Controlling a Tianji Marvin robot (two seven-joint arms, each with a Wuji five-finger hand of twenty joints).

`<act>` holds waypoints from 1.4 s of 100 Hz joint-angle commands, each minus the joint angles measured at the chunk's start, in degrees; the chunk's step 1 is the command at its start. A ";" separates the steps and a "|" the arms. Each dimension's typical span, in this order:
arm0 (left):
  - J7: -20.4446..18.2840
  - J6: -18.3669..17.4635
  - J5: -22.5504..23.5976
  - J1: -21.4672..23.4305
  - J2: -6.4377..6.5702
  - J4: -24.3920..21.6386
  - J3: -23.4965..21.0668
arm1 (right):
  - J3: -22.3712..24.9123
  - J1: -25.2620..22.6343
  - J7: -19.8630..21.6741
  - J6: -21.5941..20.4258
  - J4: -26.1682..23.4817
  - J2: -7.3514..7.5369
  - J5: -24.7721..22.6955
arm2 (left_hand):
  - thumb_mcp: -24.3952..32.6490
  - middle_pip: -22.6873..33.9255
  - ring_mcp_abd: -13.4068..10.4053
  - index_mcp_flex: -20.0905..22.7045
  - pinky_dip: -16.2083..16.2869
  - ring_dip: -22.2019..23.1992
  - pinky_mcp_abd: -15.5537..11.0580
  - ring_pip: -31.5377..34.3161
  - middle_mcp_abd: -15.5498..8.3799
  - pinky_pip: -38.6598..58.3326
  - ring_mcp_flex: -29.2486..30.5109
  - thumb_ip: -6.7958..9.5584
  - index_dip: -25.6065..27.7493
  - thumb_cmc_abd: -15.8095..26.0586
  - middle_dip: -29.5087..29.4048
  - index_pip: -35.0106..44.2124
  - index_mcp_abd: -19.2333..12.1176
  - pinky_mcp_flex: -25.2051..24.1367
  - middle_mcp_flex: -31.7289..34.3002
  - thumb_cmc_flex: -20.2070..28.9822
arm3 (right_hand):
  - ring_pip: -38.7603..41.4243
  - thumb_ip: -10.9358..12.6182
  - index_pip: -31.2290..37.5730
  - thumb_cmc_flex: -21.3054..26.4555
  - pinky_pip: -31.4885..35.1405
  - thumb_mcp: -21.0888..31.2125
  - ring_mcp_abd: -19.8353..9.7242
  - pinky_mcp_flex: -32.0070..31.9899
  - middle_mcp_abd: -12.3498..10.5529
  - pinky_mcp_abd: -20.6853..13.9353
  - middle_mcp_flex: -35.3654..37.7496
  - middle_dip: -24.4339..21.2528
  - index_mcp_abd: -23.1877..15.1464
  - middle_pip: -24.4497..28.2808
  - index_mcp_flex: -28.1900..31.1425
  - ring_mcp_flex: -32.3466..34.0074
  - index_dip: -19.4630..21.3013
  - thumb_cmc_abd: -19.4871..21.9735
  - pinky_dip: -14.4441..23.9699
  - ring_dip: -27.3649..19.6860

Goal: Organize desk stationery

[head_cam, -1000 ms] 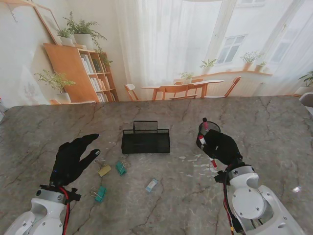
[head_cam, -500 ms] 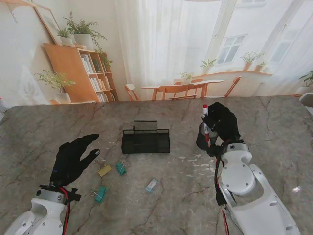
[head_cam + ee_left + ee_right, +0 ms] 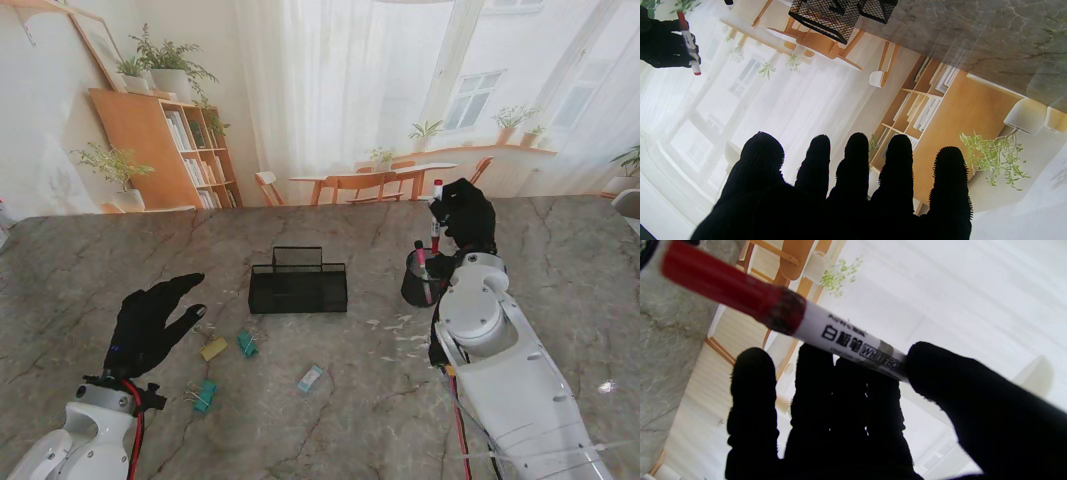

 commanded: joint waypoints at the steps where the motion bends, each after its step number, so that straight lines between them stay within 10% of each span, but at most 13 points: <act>1: -0.12 0.11 -0.09 0.05 -0.02 0.25 0.28 | -0.05 1.64 0.21 0.45 1.82 -0.66 0.51 | -0.20 0.22 -0.22 0.20 1.34 0.43 0.69 0.53 0.39 0.70 0.74 -5.09 0.63 2.89 1.18 0.57 0.54 -0.22 0.44 0.69 | -0.10 5.41 4.70 8.02 -0.22 9.90 -0.15 -0.54 -0.08 0.98 0.81 1.33 -7.85 -0.61 5.14 -0.75 4.40 2.64 1.24 1.03; 52: -0.90 0.59 -0.16 -0.47 0.10 0.50 0.52 | -3.26 8.10 -3.58 2.40 15.06 -3.19 4.46 | -0.16 0.21 -0.16 0.19 1.34 0.45 0.69 0.51 0.49 0.67 0.68 -5.08 0.63 2.90 1.18 0.57 0.47 -0.22 0.43 0.68 | -0.31 3.73 4.16 8.70 -0.96 10.34 0.37 -1.33 0.34 1.19 0.90 1.80 -7.77 -1.14 5.84 -1.23 4.19 1.46 1.90 1.66; 140: -1.01 0.50 -0.47 -0.53 0.07 0.42 0.58 | -3.94 5.12 1.13 4.61 16.25 -1.68 1.91 | -0.15 0.25 -0.06 0.19 1.45 0.70 0.72 0.79 0.38 0.87 1.11 -5.07 0.63 2.92 1.23 0.58 0.40 -0.15 0.59 0.73 | -0.93 -2.17 1.32 10.50 -0.45 10.29 1.44 -3.07 1.65 1.26 1.00 1.60 -8.85 -3.85 7.07 -2.28 2.20 -1.30 2.47 2.39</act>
